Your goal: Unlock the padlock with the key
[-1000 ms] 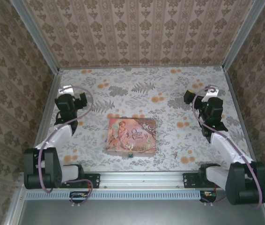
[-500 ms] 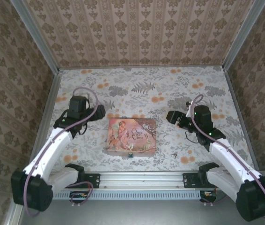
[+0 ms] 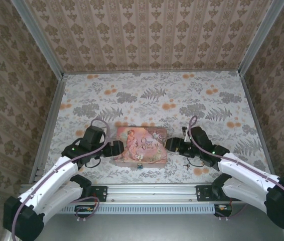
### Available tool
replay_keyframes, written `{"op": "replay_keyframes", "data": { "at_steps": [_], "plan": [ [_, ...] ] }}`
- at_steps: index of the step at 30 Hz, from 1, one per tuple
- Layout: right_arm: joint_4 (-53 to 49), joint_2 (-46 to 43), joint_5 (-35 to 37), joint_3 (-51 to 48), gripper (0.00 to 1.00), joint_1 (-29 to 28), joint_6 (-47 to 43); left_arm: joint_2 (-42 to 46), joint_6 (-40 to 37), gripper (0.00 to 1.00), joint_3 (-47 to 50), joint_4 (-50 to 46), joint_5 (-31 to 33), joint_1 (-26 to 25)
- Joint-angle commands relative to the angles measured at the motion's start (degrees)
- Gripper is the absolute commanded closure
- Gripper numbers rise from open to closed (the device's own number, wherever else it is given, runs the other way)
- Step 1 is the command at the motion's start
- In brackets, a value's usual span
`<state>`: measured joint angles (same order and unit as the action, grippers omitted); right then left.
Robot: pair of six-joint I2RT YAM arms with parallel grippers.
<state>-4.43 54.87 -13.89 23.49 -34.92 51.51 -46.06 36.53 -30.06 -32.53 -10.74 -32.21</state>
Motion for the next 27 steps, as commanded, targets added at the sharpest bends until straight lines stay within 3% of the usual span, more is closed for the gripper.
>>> {"op": "replay_keyframes", "data": {
  "at_steps": [1, 18, 27],
  "plan": [
    [4.29, 2.03, 3.0, -0.18, 0.31, -2.12, 3.43, -0.96, 2.54, 0.08, 0.74, 4.07, -0.67, -1.56],
    [12.76, 18.61, 4.7, 9.67, 0.62, -3.18, 6.58, -14.45, 3.86, 0.08, -0.97, 20.59, -3.19, -1.92],
    [14.35, 29.72, 4.95, 17.85, 0.64, -0.12, 7.67, -27.67, -0.13, 0.08, -8.81, 24.99, -3.48, 0.89]
  ]
}}
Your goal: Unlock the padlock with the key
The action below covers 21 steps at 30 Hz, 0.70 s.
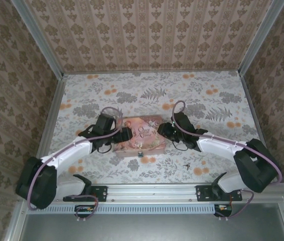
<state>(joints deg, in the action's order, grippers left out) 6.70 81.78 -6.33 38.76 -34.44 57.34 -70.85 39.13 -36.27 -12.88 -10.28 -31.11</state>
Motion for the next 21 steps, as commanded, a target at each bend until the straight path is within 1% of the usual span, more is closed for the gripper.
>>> {"op": "replay_keyframes", "data": {
  "at_steps": [1, 4, 7, 8, 11, 12, 14, 15, 16, 17, 21],
  "plan": [
    [3.67, 3.64, -2.68, 2.9, 0.64, -0.33, 2.13, -4.05, -3.06, 0.08, -3.21, 5.81, -4.12, 0.23],
    [4.54, 5.08, -2.88, 3.33, 0.64, 0.36, 2.86, -6.39, -3.66, 0.08, -4.63, 6.47, -4.91, 1.18],
    [4.9, 5.48, -2.9, 3.32, 0.6, 0.99, 3.08, -7.2, -3.61, 0.08, -4.75, 6.98, -5.27, 1.63],
    [4.86, 5.29, -3.06, 3.34, 0.57, 1.19, 3.07, -7.12, -3.46, 0.08, -4.57, 7.23, -5.21, 1.74],
    [3.98, 3.8, -3.46, 2.78, 0.4, 2.34, 2.56, -6.48, -2.26, 0.07, -3.51, 7.61, -4.98, 2.51],
    [3.53, 2.55, -3.35, 2.07, 0.35, 2.97, 2.43, -5.95, -1.52, 0.06, -3.01, 7.62, -4.6, 2.99],
    [1.63, -1.19, -2.87, 0.27, 0.31, 4.63, 2.29, -4.65, -0.46, 0.05, -2.21, 7.38, -4.07, 4.29],
    [-0.12, -4.3, -2.24, -0.9, 0.3, 5.59, 2.1, -3.82, 0.06, 0.04, -1.91, 6.92, -3.89, 4.57],
    [-1.74, -7.14, -1.64, -2.22, 0.3, 6.69, 1.94, -2.96, 0.48, 0.04, -1.45, 6.54, -3.95, 7.02],
    [-3.41, -9.88, -1.5, -3.36, 0.29, 7.68, 1.69, -1.92, 0.6, 0.01, -1.14, 6.27, -3.87, 8.01],
    [-16.37, -21.1, -0.03, -5.79, 0.29, 11.11, -2.17, 2.06, 0.3, 0.0, -0.37, 3.77, -4.38, 11.8]
  ]
}}
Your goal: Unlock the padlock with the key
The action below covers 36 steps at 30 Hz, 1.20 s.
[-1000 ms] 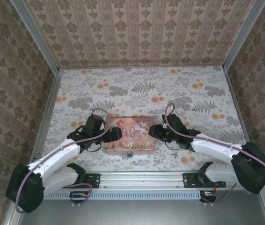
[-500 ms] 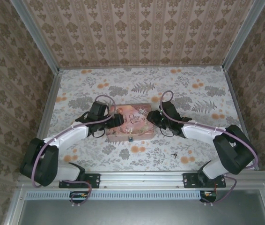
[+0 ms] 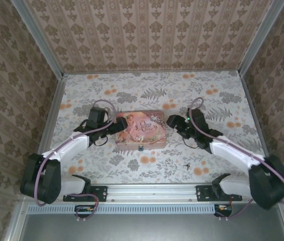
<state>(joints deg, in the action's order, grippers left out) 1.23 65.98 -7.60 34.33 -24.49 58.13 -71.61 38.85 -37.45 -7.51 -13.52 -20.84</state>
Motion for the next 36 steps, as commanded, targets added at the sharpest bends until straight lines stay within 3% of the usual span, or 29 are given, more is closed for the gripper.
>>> {"op": "replay_keyframes", "data": {
  "at_steps": [1, 4, 11, 22, 36],
  "plan": [
    [-14.32, -7.68, 1.73, -1.54, 0.29, 1.71, -4.13, 3.79, 0.22, 0.0, 0.89, -2.35, -1.24, 2.13],
    [-23.86, -11.91, 2.37, -1.62, 0.31, 2.25, -7.59, 6.16, -1.28, 0.0, 0.68, -4.67, -1.85, 2.56],
    [-35.37, -13.82, 4.19, -5.16, 0.44, 1.31, -11.06, 9.1, -3.21, 0.0, -0.15, -9.2, -4.06, 0.67],
    [-45.82, -15.66, 12.58, -5.6, 0.48, -10.36, -9.13, 6.24, -2.62, 0.0, -1.57, -7.6, -3.78, -8.84],
    [-46.3, -2.11, 13.13, -0.08, 0.48, -17.28, -14.59, 6.06, -4.68, 0.0, -3.14, -10.69, -2.55, -9.97]
  ]
}}
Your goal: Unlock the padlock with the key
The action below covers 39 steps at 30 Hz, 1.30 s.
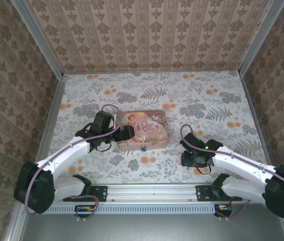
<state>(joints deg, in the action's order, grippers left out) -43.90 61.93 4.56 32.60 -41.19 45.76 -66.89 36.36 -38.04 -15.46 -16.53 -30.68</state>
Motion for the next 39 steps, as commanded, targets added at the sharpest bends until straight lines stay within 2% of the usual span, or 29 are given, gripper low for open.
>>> {"op": "replay_keyframes", "data": {
  "at_steps": [1, 5, 12, 25, 39],
  "plan": [
    [-0.8, 2.75, 0.69, 1.83, 0.48, -0.78, -2.38, 1.9, -2.42, 0.0, -2.74, -3.42, 1.05, 0.07],
    [-0.21, 4.33, -0.15, 1.94, 0.48, -1.1, -2.82, 4.22, -2.36, 0.0, -3.41, -6.52, 2.08, 2.56],
    [0.54, 6.71, -1.78, 0.98, 0.49, -1.76, -4.07, 7.8, -2.08, 0.0, -4.46, -8.65, 0.11, 8.96],
    [3.76, 14.29, -2.45, 2.12, 0.52, -2.32, -6.27, 7.93, -2.23, 0.0, -6.52, -10.11, -0.69, 10.6],
    [11.82, 18.44, -4.14, 3.6, 0.81, -0.72, -6.82, 8.59, -1.38, 0.0, -5.58, -10.21, -1.11, 10.37]
  ]
}}
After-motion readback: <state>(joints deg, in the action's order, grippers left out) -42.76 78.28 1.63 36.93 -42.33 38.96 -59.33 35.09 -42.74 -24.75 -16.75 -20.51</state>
